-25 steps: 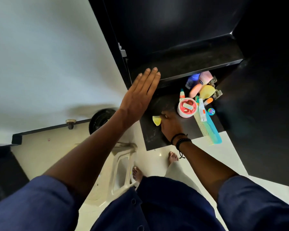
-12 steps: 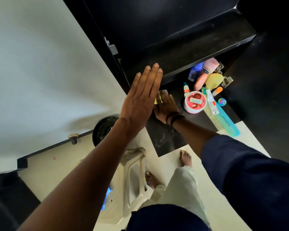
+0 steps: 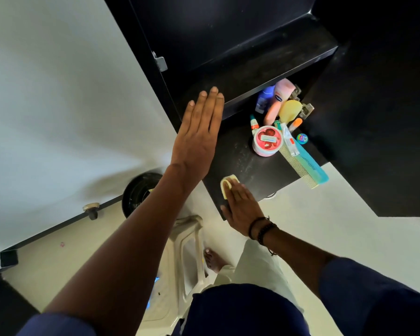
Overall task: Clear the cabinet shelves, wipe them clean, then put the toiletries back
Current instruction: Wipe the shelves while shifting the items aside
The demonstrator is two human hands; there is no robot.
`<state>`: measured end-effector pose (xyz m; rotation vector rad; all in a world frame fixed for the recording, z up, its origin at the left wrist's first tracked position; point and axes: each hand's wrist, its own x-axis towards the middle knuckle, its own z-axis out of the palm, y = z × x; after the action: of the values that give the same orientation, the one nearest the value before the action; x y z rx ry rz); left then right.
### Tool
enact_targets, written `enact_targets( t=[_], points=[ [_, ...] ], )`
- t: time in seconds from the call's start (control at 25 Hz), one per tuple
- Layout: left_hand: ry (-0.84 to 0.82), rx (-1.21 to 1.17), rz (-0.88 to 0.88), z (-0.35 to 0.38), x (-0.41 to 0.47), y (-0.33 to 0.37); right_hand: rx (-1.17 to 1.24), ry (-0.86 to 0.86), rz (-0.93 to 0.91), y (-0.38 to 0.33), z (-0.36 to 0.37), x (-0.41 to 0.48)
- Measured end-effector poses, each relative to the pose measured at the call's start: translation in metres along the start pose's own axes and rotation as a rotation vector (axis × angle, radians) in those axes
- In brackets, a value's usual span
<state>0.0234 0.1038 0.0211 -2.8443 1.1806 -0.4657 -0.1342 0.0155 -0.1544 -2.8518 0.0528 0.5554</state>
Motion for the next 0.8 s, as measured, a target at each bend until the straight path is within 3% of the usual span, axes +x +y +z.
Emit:
enact_targets(
  t=[0.16, 0.32, 0.52, 0.68, 0.8],
  points=[
    [0.036, 0.013, -0.018, 0.002, 0.000, 0.002, -0.034, -0.029, 0.198, 0.033, -0.027, -0.001],
    [0.032, 0.013, -0.034, 0.002, 0.000, 0.004, 0.015, -0.019, 0.249, 0.043, -0.061, 0.059],
    [0.029, -0.003, -0.050, 0.002, 0.000, 0.005, 0.041, -0.134, 0.250, 0.033, -0.085, 0.116],
    [0.038, 0.025, -0.037, 0.003, 0.000, 0.005, 0.259, -0.010, 0.228, 0.008, -0.075, 0.078],
    [0.058, 0.042, -0.039, 0.005, 0.001, 0.005, 0.034, -0.043, 0.195, 0.002, -0.046, 0.035]
  ],
)
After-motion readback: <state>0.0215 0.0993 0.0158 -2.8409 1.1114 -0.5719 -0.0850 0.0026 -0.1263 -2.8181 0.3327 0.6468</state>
